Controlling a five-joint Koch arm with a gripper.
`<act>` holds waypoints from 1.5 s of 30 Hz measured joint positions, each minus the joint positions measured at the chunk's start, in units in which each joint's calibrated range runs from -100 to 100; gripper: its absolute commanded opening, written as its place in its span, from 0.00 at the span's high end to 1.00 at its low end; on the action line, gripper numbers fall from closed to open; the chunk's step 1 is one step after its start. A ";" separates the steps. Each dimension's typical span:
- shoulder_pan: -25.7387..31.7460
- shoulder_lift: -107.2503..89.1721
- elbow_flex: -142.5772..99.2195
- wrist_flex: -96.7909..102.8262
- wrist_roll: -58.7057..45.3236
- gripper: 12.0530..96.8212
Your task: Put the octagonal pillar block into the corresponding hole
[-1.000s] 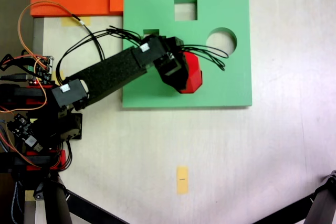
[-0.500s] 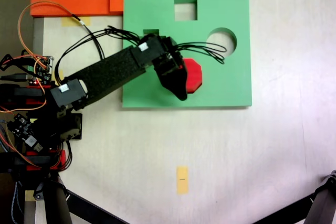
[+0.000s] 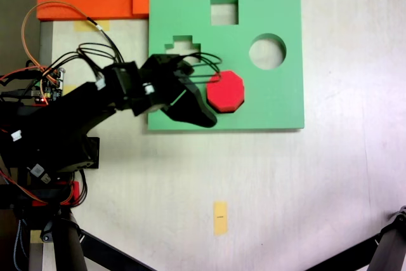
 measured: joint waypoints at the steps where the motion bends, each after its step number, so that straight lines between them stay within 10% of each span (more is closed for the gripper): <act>1: -1.22 -3.15 0.00 0.00 -3.86 0.40; 8: -9.47 -25.44 -28.22 7.83 -20.56 0.51; 22: -12.84 -39.12 -112.79 102.20 -36.19 0.55; 45: -12.89 -39.26 -112.69 91.24 -38.88 0.56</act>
